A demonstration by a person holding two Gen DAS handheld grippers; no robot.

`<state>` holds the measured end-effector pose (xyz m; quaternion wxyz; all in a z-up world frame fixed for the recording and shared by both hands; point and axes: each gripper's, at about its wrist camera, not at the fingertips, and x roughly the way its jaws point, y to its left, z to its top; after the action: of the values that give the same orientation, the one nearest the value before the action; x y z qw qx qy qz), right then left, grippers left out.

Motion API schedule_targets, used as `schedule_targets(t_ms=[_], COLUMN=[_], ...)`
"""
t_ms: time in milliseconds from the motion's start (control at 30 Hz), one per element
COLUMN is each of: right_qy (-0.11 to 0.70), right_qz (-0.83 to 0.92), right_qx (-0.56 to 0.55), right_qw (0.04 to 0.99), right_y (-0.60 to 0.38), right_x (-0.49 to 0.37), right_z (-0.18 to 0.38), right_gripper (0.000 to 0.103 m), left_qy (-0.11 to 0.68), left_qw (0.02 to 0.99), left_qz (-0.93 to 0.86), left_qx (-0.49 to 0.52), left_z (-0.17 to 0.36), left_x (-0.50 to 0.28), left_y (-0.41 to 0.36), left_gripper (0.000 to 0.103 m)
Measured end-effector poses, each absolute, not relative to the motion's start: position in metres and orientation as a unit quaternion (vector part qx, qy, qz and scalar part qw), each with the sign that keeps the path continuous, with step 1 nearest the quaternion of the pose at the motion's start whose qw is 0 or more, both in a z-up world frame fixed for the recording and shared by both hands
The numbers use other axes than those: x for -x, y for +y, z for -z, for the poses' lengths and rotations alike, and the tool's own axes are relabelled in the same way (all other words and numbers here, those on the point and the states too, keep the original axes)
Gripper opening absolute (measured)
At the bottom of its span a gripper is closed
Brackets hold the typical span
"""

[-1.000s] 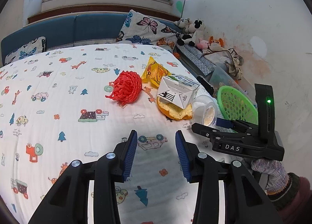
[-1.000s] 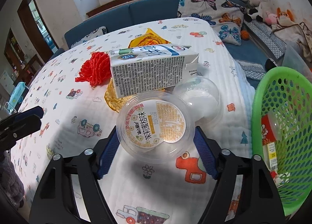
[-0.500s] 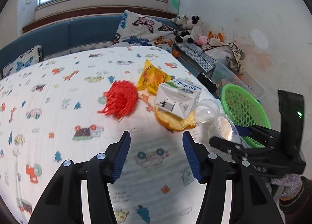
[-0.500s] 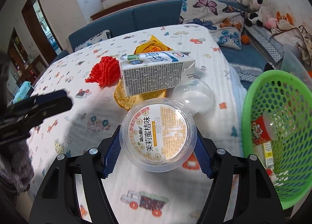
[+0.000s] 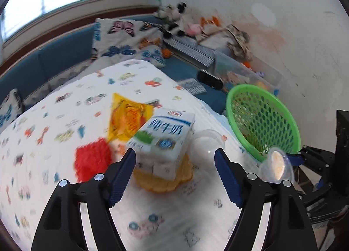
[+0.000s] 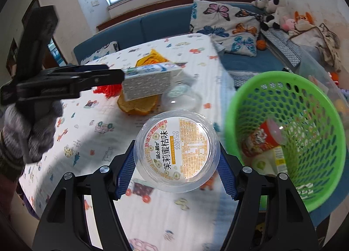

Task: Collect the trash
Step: 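Grasp the clear pudding cup with right tool while left tool reaches milk carton, then grasp the white milk carton with left tool while right tool holds pudding cup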

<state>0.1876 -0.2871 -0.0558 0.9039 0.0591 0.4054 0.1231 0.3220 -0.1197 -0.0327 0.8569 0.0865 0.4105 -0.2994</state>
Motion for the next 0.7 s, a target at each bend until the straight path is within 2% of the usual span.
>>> schedule_targets(t_ms=[367, 700], right_qy=[0.406, 0.411], right_qz=[-0.096, -0.091], right_qx=[-0.07, -0.077], right_qw=[0.906, 0.904], right_y=[-0.322, -0.333], right_x=[-0.182, -0.188], right_z=[0.057, 0.061], right_gripper=[0.068, 0.068], left_qy=[0.459, 0.465], left_qw=[0.812, 0.806], left_qz=[0.331, 0.32], left_qx=[-0.142, -0.181], left_z=[0.05, 0.061], left_x=[-0.372, -0.388], left_y=[-0.156, -0.167], left_gripper=[0.074, 0.076])
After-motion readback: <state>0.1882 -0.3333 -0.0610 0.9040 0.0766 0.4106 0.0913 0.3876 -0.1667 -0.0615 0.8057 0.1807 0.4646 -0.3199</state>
